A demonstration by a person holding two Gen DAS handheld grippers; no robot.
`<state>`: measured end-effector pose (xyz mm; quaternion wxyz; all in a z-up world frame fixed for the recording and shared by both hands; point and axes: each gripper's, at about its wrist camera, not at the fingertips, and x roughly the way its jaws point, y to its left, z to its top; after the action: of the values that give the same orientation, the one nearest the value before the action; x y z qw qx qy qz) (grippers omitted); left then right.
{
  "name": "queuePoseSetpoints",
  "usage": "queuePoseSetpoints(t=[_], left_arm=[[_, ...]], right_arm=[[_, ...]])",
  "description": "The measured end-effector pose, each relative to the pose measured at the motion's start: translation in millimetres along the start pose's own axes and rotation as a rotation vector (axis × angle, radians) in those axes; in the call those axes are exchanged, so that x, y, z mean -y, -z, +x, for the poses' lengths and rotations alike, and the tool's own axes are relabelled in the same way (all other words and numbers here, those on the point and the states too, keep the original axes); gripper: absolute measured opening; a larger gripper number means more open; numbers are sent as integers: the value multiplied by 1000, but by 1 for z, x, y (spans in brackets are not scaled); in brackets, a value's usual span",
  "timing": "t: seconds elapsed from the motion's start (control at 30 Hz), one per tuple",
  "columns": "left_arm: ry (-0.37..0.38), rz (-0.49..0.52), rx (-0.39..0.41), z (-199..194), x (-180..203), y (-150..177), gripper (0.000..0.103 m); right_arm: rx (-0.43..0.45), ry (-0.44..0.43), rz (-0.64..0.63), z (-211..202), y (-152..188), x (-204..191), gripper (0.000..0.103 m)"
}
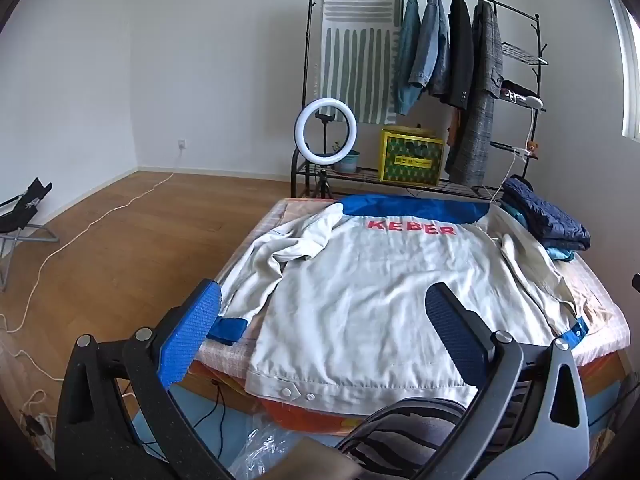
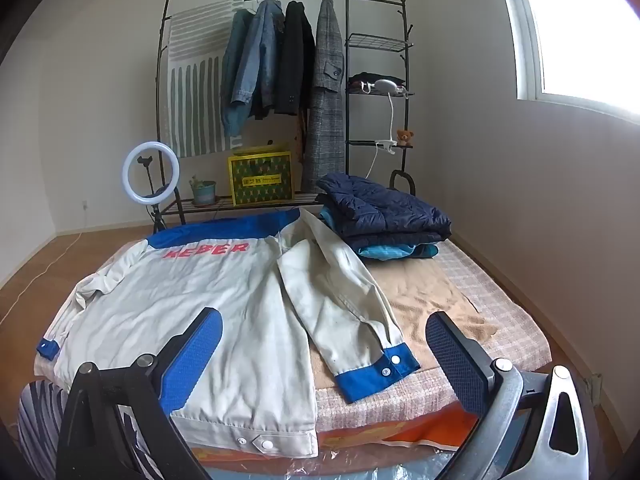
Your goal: Fold large clothes
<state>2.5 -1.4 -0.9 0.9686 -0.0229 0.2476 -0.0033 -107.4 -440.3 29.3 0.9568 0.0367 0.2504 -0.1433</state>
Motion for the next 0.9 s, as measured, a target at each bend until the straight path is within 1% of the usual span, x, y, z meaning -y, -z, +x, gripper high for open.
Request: queuePoseSetpoints(t=[0.03,0.07,0.3,0.33,0.53,0.57,0.9], left_arm=[[-14,-29,16,-1,-2,1,103],[-15,-34,25,-2,-3,1,103],[-17,-30,30,-1,-2,1,103],[-16,-30,31,-3,-8,-7,103],[-11,-25,37,-8,-13,-20,103],[-15,-15,46,-14,-5,-18,103],[-18,-12,53,-16,-5,-17,103]], right_arm=[[5,1,1,0,0,0,103],[4,1,0,0,0,0,103],[0,-1,-3,-3,0,-4,103],[0,2,-6,-4,0,-4,103],[0,4,-9,1,-2,-1,103],[0,4,-8,-3,-1,-1,103],[-8,-5,-6,-2,-1,-1,103]])
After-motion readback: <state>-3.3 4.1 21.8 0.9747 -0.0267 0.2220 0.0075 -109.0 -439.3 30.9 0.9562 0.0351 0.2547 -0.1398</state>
